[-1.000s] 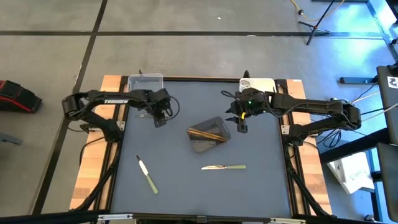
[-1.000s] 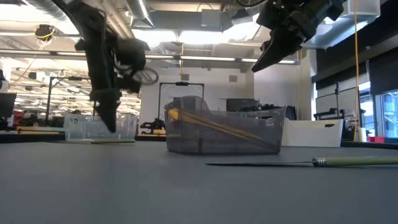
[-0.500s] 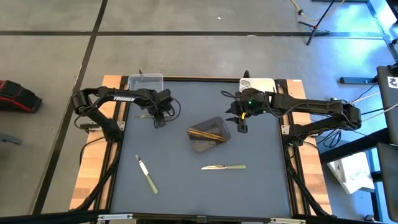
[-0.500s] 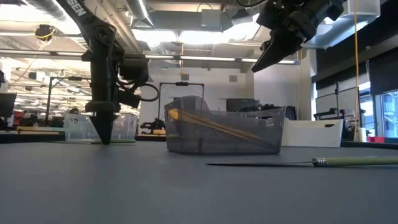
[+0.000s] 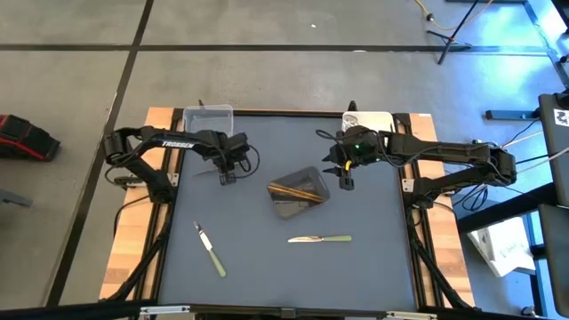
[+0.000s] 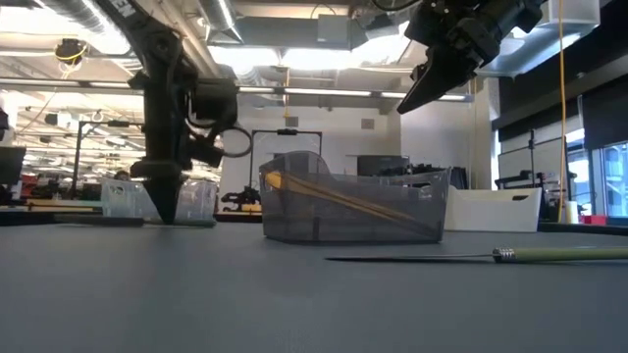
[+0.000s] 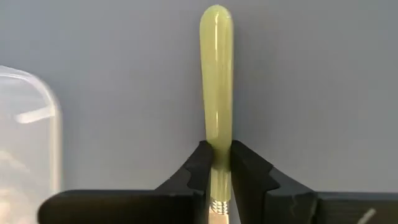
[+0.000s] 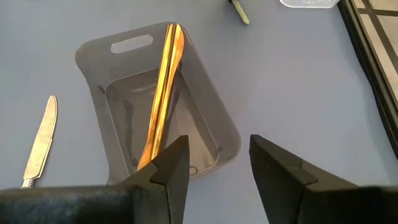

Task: Sort silverware by color (type)
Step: Put the green table knife into the transparent bin

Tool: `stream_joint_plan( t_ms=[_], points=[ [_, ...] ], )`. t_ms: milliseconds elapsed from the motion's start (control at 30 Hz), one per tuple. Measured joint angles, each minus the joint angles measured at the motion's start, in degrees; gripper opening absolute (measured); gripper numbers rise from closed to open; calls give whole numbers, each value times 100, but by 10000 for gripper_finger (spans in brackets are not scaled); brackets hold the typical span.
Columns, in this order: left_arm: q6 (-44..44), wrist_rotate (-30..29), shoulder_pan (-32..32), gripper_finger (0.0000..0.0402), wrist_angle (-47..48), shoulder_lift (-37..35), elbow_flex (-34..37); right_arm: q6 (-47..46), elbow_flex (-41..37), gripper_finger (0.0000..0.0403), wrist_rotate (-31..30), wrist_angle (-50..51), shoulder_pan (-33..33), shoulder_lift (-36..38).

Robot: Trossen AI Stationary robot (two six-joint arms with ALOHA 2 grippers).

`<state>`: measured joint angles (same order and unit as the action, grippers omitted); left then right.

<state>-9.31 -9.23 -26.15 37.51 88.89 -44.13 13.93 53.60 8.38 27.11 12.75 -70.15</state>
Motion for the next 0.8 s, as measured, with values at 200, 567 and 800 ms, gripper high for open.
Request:
stream_joint_plan(
  t_ms=[200, 567, 800],
  points=[
    [-42, -509, 274, 33, 289, -767, -293, 2, 0, 154, 0, 0, 0, -2],
    [-614, -1550, -164, 29, 83, -2167, -351, 13, -2, 154, 2, -1, 0, -2],
    [-1128, -1540, -715, 26, -579, -2318, -357, 132, -2, 154, 2, -2, 0, -2]
  ],
)
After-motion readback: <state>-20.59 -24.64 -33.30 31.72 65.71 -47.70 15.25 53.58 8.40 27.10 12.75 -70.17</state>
